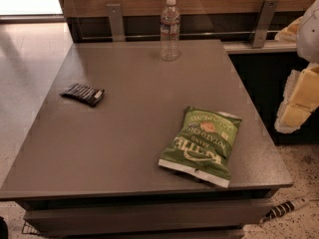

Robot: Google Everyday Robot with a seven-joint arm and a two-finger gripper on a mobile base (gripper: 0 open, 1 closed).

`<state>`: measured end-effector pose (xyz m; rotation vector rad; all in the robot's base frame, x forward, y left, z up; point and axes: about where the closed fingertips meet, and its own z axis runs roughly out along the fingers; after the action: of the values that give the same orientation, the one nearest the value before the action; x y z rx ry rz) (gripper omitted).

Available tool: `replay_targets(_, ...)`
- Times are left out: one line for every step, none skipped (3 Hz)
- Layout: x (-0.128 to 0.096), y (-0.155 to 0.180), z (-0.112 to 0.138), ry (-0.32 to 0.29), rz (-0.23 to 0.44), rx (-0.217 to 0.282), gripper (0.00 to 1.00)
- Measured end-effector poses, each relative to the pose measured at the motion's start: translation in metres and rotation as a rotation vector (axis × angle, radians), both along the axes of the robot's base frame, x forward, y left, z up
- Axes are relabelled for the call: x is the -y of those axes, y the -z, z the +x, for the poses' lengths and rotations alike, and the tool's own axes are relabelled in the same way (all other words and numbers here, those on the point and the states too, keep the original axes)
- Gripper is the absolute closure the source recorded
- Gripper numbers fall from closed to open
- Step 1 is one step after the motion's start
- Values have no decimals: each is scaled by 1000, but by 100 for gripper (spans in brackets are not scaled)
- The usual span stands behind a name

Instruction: Pick rxbar chocolate

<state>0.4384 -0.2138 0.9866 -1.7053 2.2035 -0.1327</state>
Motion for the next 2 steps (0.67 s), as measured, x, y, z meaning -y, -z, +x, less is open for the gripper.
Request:
replay_targets(0, 0, 0, 0, 0, 0, 0)
replay_targets(-9, 1, 7, -1, 27, 8, 0)
